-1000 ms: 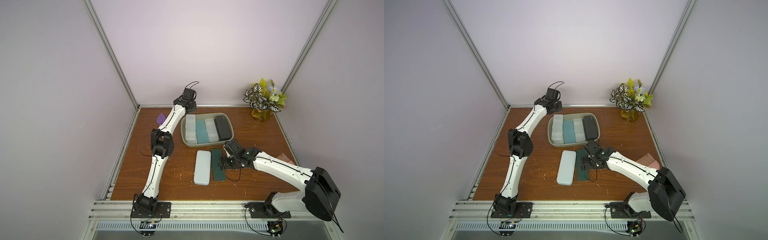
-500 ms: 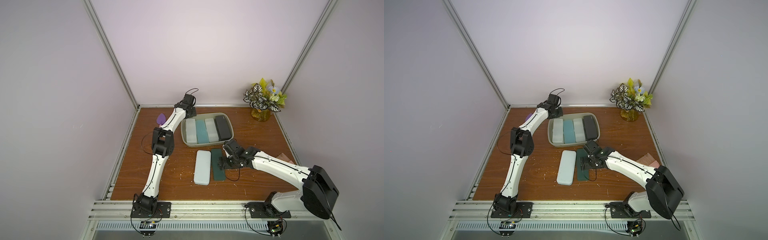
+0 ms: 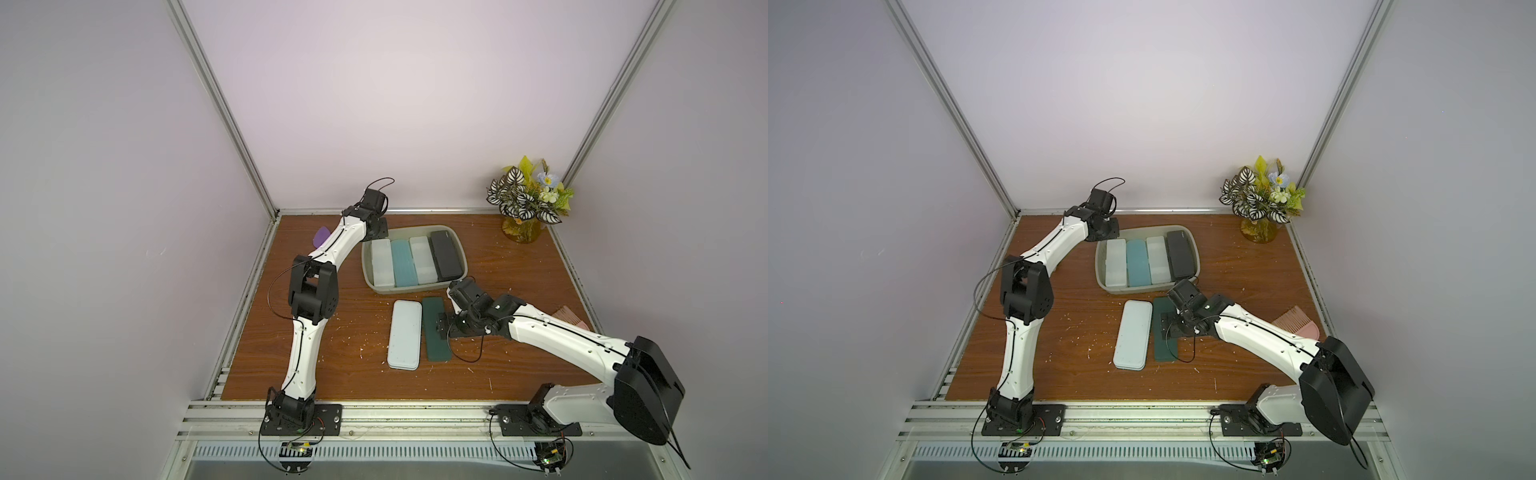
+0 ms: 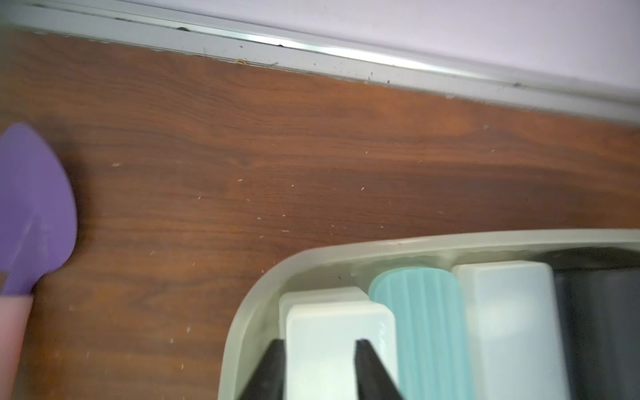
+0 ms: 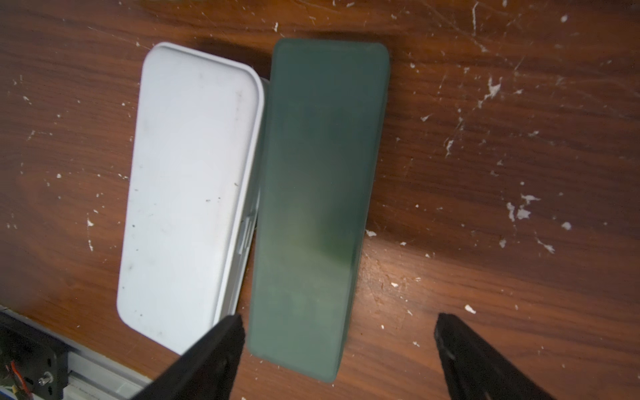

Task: Put the pencil case into the storage box
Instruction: Adjust the pencil case in the storage box, then pick up the pencil case from the center of the board.

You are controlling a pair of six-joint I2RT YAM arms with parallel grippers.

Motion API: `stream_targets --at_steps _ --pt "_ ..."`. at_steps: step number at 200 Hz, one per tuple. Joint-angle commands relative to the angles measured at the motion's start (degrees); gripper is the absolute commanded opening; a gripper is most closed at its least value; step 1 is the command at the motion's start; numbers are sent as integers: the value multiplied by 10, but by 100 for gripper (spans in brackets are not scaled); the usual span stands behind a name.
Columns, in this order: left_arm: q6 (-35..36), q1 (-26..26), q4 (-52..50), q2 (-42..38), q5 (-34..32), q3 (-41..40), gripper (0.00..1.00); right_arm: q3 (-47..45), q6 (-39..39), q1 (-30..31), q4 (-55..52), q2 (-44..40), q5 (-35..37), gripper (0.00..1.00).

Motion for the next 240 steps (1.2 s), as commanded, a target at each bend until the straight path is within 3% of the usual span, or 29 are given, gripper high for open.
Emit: stream_targets --at_steps 1,35,83,121,176,240 --pt "7 -17 -2 -107 -37 -35 53 -14 13 1 2 -3 -1 95" --pt "0 -20 8 -257 -54 -170 62 -21 18 2 17 32 0 97" --pt "-19 -13 11 -447 -74 -373 64 -3 20 11 32 68 -5 99" --pt "-29 -6 10 -556 -79 -477 67 11 29 34 32 87 0 99" --pt "-41 9 8 -643 -69 -559 69 41 41 62 21 118 13 99" --pt "-43 14 8 -665 -61 -578 70 61 58 73 -19 164 55 99"
